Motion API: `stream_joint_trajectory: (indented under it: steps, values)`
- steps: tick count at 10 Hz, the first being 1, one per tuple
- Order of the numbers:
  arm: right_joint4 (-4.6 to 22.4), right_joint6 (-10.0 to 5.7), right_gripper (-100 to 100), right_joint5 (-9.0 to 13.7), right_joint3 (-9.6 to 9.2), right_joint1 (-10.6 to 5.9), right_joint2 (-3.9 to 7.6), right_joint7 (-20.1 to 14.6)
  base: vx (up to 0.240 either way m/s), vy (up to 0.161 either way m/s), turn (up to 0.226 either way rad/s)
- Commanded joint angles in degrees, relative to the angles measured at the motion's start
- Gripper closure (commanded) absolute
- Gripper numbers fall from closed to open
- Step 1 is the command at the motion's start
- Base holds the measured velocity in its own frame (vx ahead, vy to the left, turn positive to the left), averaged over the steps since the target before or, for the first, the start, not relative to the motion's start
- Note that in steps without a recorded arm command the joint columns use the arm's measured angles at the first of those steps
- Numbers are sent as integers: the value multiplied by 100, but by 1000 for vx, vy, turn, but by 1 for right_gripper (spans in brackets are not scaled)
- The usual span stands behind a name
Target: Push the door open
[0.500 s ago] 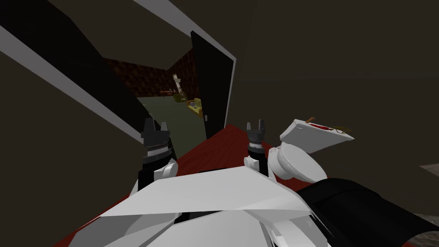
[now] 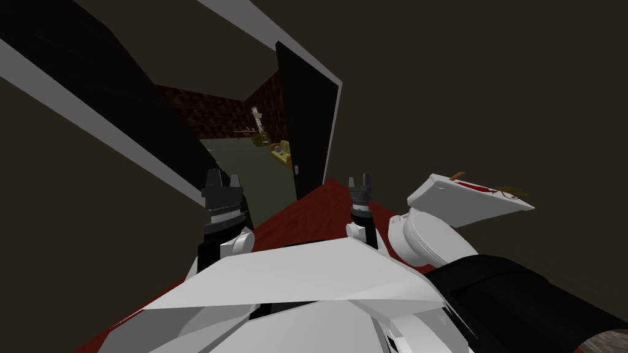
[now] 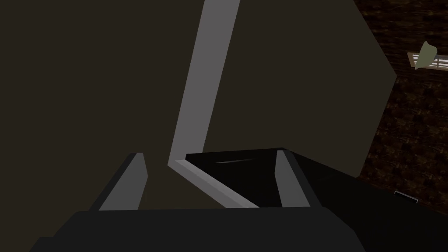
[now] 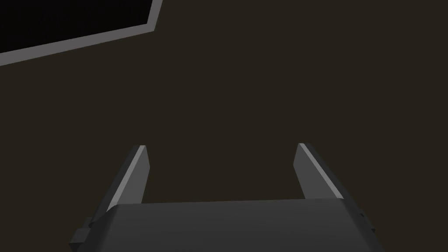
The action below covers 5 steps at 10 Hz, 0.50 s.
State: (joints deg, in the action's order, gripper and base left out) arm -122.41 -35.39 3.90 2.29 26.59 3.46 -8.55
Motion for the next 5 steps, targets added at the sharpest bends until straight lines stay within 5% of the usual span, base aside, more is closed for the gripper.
stream_joint_trajectory:
  steps: [1, 5]
  values:
    - [233, -19, -100, -10, -24, -117, 19, 3, 111, -7, 64]
    - [793, -102, -100, -33, -85, -363, 61, 10, 82, -11, 59]
